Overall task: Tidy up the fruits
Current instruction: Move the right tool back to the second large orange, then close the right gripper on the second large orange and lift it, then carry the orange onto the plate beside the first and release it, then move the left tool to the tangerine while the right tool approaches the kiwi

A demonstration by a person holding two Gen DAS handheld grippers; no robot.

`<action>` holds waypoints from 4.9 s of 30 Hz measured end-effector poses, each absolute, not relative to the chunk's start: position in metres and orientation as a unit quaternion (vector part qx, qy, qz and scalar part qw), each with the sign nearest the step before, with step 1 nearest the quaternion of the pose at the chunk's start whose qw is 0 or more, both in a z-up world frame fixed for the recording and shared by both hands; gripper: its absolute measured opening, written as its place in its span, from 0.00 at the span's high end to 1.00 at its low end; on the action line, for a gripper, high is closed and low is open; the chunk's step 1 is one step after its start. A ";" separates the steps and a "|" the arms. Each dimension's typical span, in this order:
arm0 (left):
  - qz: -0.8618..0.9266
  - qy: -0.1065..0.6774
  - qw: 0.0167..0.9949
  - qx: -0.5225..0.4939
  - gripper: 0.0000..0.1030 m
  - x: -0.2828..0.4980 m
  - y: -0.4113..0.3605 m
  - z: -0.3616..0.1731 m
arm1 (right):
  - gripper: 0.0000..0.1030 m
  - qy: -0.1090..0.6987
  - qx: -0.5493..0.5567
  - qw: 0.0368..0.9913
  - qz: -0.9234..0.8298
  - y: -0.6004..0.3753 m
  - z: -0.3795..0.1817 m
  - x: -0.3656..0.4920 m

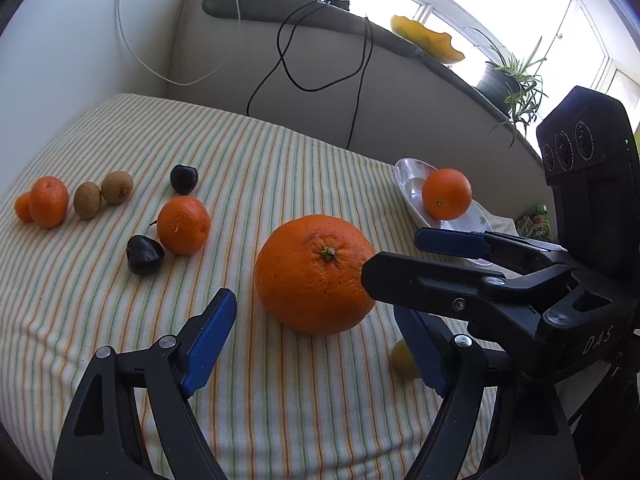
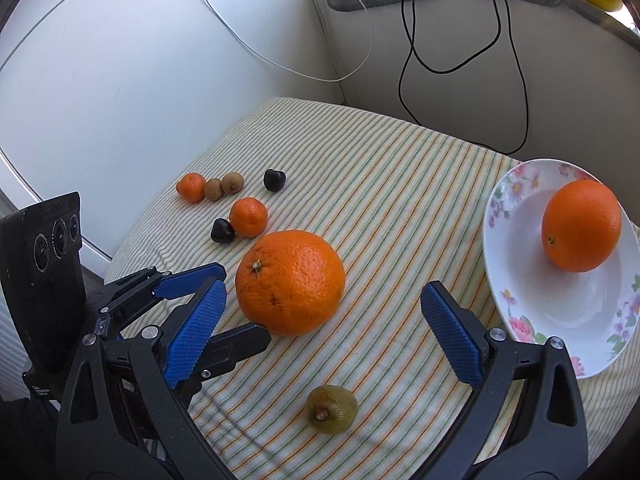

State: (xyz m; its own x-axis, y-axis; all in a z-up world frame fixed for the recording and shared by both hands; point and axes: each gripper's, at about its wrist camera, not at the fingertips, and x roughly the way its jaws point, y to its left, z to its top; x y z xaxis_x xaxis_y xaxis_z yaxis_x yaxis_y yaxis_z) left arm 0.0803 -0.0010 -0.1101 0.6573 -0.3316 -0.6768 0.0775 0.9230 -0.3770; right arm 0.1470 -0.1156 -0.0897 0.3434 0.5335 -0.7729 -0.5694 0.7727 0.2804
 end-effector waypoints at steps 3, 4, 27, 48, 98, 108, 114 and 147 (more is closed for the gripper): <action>-0.117 0.399 0.895 -0.162 0.21 0.081 0.001 -0.111 | 0.03 0.477 -0.007 0.808 0.345 -0.110 -0.096 0.152; -0.118 0.399 0.894 -0.163 0.21 0.081 0.001 -0.111 | 0.03 0.482 -0.003 0.805 0.346 -0.109 -0.097 0.154; -0.127 0.411 0.885 -0.177 0.31 0.096 0.001 -0.122 | 0.27 0.515 0.012 0.776 0.365 -0.093 -0.119 0.159; -0.133 0.396 0.895 -0.153 0.31 0.093 -0.013 -0.106 | 0.31 0.505 0.028 0.784 0.359 -0.105 -0.106 0.153; -0.253 0.403 0.876 -0.078 0.31 0.163 -0.187 -0.083 | 0.31 0.471 0.115 0.840 0.242 -0.302 -0.081 0.182; -0.251 0.408 0.875 -0.070 0.31 0.172 -0.196 -0.087 | 0.31 0.474 0.117 0.841 0.232 -0.309 -0.086 0.189; -0.246 0.408 0.877 -0.061 0.31 0.171 -0.198 -0.085 | 0.30 0.469 0.108 0.847 0.226 -0.311 -0.085 0.191; -0.208 0.362 0.907 -0.057 0.31 0.123 -0.136 -0.059 | 0.26 0.412 0.080 0.885 0.202 -0.299 -0.049 0.155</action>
